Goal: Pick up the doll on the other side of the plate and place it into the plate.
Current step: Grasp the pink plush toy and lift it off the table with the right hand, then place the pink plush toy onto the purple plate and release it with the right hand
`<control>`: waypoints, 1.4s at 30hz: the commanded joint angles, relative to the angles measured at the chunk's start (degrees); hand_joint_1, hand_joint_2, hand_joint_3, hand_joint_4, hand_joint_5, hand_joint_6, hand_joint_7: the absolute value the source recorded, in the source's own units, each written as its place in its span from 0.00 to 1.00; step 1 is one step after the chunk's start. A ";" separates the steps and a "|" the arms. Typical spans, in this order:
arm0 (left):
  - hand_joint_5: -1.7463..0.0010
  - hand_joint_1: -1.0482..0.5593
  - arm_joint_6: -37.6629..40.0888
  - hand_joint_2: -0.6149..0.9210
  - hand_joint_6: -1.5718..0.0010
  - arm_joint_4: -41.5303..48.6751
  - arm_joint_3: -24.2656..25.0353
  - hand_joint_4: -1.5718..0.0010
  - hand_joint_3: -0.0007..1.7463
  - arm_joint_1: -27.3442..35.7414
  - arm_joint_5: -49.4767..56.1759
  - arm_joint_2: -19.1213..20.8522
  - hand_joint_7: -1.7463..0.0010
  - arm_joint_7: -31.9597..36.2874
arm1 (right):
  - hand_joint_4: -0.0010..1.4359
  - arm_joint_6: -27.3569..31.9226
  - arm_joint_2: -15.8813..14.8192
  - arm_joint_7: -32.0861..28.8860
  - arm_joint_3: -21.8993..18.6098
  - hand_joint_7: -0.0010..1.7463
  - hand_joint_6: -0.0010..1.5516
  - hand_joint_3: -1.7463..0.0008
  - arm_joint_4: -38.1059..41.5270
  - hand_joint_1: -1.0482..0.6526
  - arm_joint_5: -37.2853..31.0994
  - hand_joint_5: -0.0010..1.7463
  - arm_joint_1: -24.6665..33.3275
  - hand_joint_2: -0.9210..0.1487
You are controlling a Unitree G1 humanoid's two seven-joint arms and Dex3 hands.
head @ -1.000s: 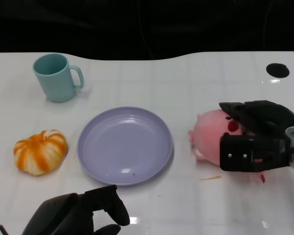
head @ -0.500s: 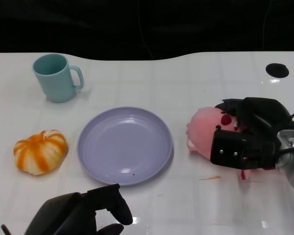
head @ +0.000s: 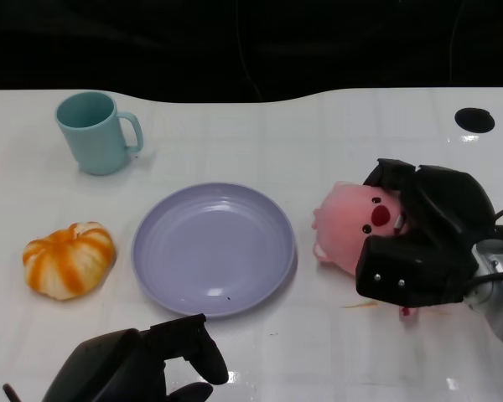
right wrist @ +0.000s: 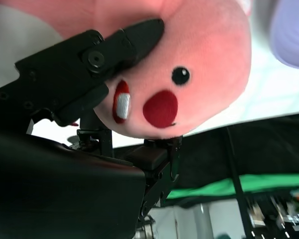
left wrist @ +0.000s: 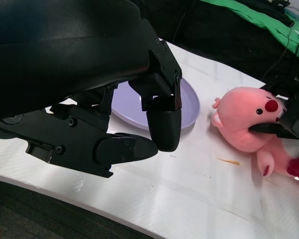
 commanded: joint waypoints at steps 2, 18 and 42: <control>0.00 0.47 -0.28 1.00 0.61 -0.10 0.38 0.63 0.24 0.12 -0.12 0.82 0.29 -0.28 | 0.64 -2.76 0.42 -1.50 -2.16 1.00 0.46 0.40 -2.88 0.51 2.54 1.00 1.57 0.40; 0.01 0.46 0.20 1.00 0.62 -0.33 0.05 0.63 0.24 0.09 0.26 1.08 0.29 -0.67 | 0.67 -9.05 4.93 3.59 -5.56 1.00 0.47 0.19 -15.07 0.53 8.09 1.00 4.01 0.60; 0.04 0.48 0.20 1.00 0.58 0.97 -3.87 0.61 0.22 -1.14 4.40 -0.63 0.34 0.71 | 0.66 -5.58 12.40 9.83 2.97 1.00 0.46 0.25 -10.42 0.47 -0.15 1.00 -8.71 0.55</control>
